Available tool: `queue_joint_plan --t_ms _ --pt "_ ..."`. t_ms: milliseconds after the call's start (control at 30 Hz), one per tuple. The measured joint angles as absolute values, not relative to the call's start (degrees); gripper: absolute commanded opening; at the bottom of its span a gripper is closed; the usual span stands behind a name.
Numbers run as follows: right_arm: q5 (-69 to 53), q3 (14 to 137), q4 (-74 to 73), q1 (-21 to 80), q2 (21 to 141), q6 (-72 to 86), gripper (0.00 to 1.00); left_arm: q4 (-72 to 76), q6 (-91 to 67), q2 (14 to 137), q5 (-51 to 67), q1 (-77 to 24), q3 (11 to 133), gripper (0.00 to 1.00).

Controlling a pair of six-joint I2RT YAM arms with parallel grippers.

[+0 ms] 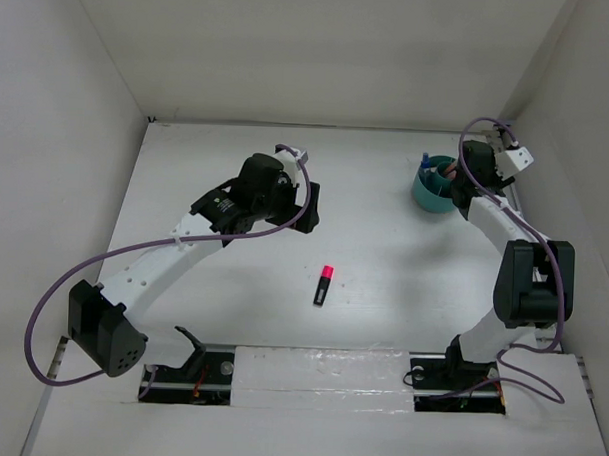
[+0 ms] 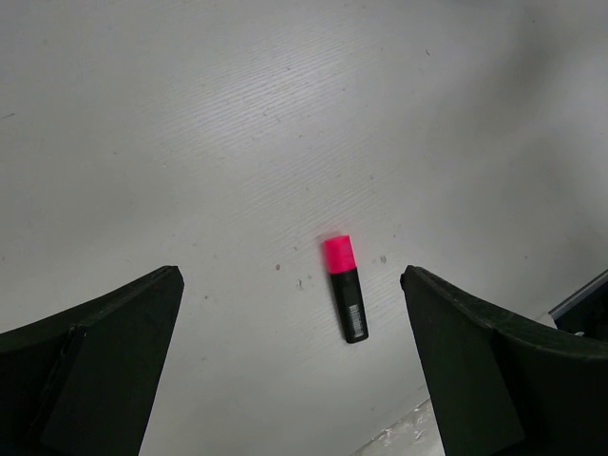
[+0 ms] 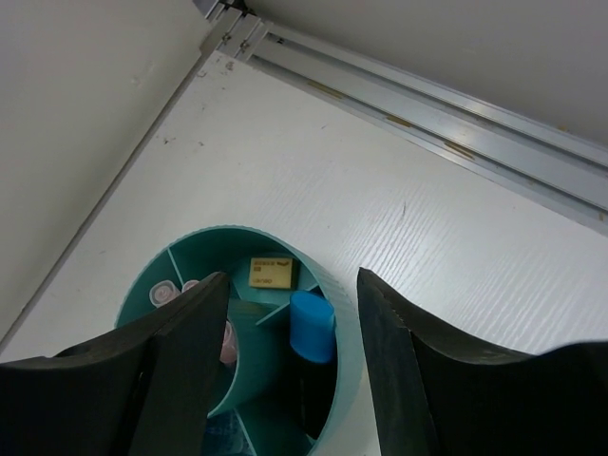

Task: Sort the stationery into containers
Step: Place the stationery into the container, then grab a piece of stationery with the left arm

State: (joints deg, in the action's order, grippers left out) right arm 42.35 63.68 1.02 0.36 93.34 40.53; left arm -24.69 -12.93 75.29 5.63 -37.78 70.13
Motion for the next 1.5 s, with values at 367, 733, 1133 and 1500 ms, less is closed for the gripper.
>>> queue_joint_plan --t_ms 367,733,1133,1500 --pt "40.3 62.2 0.9 0.9 84.9 39.2 0.67 -24.3 -13.1 77.3 6.8 -37.8 70.1 1.00" --pt "24.3 76.7 -16.3 11.7 85.3 35.7 0.70 -29.3 -17.7 93.5 5.4 -46.0 72.3 1.00" --pt "10.6 68.4 -23.3 13.5 81.2 33.3 0.71 -32.0 -28.8 94.7 6.0 -51.1 70.1 1.00" --pt "11.0 70.8 -27.7 13.2 72.1 30.9 0.72 -29.7 -36.8 101.8 -1.4 -54.6 65.8 0.96"
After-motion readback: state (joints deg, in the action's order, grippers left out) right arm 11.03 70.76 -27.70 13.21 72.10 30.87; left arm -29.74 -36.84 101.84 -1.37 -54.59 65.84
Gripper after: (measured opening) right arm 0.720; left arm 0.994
